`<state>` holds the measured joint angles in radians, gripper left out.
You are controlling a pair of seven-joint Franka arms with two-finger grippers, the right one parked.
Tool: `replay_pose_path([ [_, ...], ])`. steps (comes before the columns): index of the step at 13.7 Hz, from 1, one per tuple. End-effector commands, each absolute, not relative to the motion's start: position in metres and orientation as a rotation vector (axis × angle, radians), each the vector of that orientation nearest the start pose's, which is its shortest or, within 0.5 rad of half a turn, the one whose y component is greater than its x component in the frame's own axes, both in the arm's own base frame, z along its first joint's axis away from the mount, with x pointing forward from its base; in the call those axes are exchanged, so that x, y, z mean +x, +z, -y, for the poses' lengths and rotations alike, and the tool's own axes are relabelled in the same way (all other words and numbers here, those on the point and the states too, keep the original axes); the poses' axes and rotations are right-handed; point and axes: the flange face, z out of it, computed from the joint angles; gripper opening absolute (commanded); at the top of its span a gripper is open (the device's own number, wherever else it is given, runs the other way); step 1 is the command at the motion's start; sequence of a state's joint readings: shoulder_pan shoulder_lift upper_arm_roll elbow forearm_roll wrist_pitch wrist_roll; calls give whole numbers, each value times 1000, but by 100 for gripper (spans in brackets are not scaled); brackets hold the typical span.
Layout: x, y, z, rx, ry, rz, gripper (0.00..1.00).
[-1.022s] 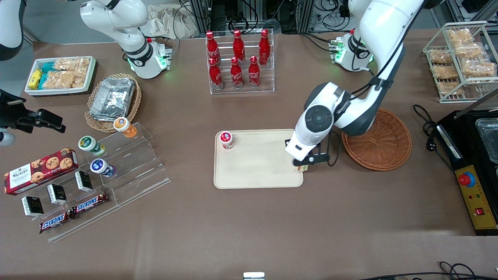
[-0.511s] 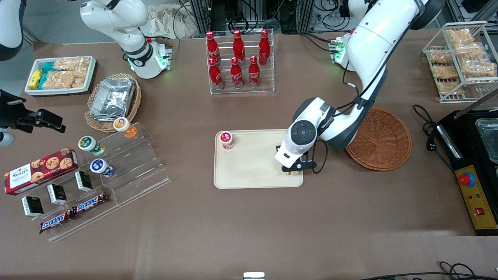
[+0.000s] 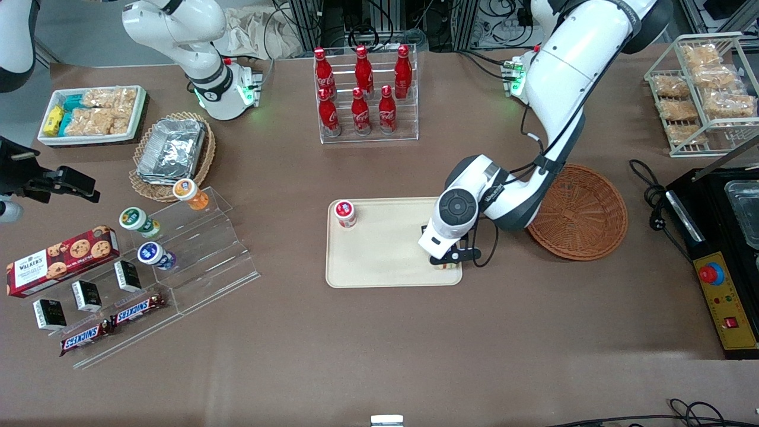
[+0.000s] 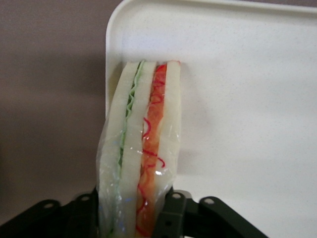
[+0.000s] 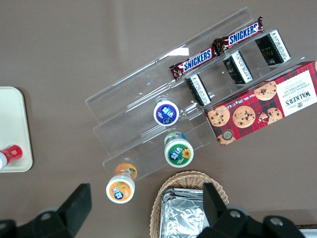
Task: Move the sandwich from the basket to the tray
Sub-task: 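Lower the sandwich onto the tray and open the left gripper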
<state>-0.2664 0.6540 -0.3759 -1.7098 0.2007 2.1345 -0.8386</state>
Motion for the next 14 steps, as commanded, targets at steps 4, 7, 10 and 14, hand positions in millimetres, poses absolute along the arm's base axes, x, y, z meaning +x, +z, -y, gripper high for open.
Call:
replay_pose_path([
  [4,553,281,363,-3022,200,224,100],
  [7,570,334,334,-2992,282,204,100],
  [10,578,379,297,-3028,309,148,100],
  [14,584,424,240,-3018,332,52,100],
])
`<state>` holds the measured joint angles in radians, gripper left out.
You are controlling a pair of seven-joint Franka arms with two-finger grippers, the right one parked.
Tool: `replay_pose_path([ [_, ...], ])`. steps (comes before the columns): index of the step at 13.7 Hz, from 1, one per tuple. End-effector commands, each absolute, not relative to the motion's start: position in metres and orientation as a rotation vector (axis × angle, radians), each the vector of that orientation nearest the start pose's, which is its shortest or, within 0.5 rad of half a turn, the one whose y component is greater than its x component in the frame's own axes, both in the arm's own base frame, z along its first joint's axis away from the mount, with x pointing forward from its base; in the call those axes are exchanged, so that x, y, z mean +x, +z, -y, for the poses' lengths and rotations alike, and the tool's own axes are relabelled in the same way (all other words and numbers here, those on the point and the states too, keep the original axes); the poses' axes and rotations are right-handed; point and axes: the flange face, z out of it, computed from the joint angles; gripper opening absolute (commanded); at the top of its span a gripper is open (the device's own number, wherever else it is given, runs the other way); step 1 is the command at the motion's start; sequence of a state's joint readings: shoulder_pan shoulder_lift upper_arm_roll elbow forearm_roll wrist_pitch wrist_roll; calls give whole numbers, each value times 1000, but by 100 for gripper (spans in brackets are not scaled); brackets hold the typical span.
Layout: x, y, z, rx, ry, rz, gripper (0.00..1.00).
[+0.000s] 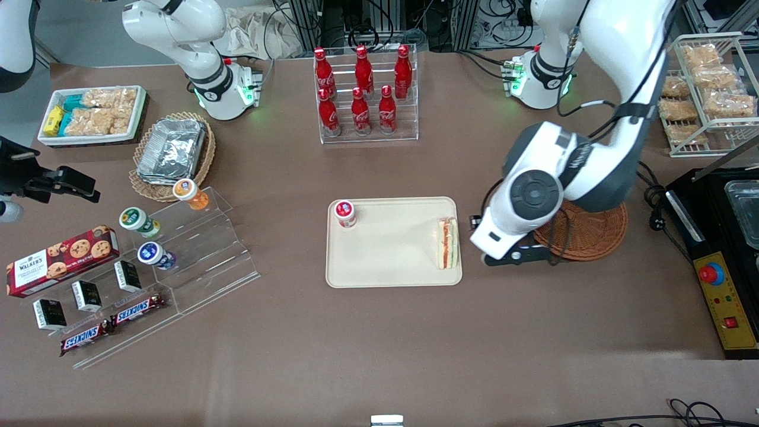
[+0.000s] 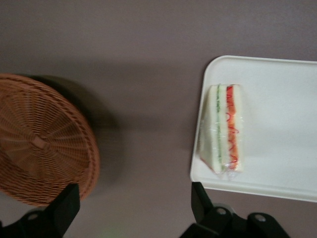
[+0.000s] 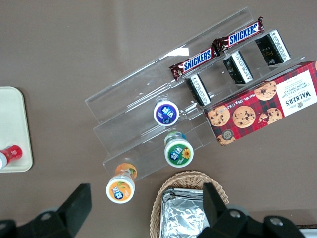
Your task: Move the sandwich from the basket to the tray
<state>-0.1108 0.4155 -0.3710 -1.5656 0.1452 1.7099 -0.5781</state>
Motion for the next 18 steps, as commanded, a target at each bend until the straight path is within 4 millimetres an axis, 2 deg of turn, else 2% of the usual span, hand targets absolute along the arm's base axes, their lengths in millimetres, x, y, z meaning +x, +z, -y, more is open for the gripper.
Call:
replay_pose_path([
  [1,588,433,224,-3024,320,49,100],
  [3,592,453,195,-3039,275,14,100],
  [4,588,463,168,-3036,257,13,99],
  [7,588,492,108,-3038,227,-66,99],
  [12,576,535,33,-3101,171,-79,100],
  [14,569,553,16,-3111,138,-65,100],
  [18,573,564,8,-3154,102,-6,100],
])
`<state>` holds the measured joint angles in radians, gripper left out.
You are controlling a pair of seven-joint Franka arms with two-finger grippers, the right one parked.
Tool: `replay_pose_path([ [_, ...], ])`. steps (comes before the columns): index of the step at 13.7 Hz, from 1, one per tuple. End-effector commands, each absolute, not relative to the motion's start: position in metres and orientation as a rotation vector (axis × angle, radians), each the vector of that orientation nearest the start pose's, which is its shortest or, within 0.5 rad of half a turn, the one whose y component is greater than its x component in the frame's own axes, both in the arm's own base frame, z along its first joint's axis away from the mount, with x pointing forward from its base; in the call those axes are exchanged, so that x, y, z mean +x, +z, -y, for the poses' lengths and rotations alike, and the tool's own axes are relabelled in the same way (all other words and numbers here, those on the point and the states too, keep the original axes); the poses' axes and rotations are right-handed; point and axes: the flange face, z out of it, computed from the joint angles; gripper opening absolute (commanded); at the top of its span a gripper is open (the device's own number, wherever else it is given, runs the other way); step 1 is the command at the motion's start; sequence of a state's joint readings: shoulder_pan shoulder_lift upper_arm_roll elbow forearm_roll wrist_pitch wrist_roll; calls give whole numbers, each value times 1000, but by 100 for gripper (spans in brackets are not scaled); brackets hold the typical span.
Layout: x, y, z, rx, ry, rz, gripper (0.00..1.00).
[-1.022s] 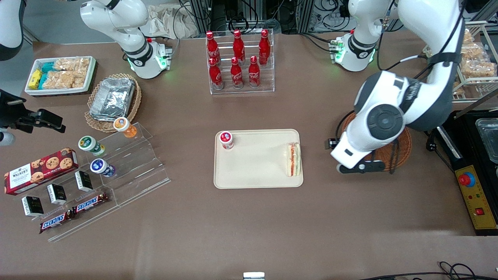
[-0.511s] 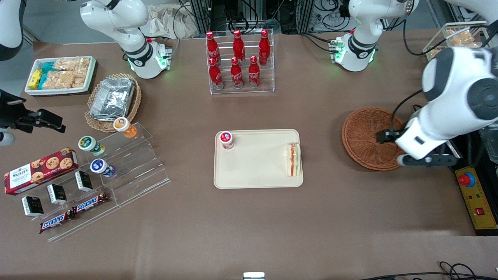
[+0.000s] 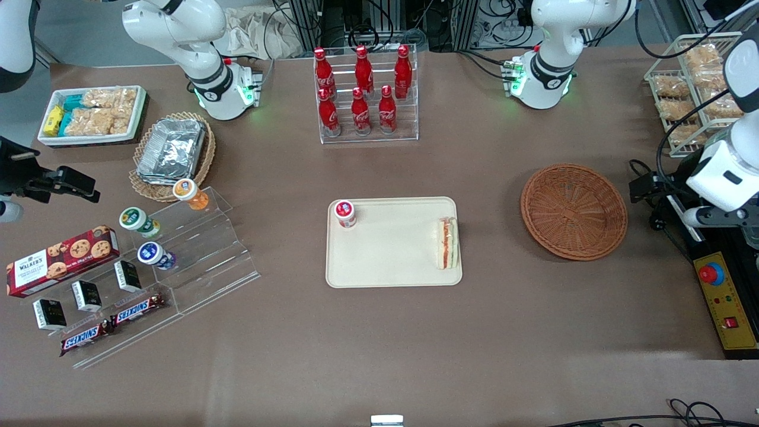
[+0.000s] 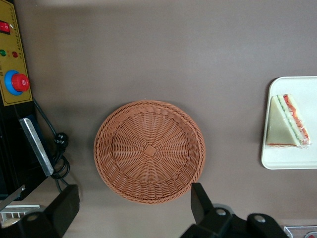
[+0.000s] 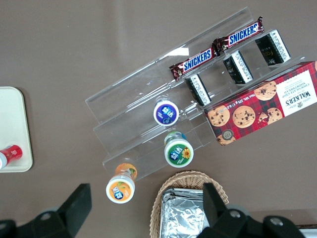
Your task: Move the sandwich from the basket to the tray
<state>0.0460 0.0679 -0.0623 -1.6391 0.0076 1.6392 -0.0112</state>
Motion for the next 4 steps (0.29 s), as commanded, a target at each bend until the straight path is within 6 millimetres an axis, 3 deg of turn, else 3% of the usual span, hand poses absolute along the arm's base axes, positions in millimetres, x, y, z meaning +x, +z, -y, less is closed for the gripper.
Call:
replay_pose_path([
  [1,574,565,8,-3149,99,-6,100],
  [4,573,568,7,-3148,89,1,100],
])
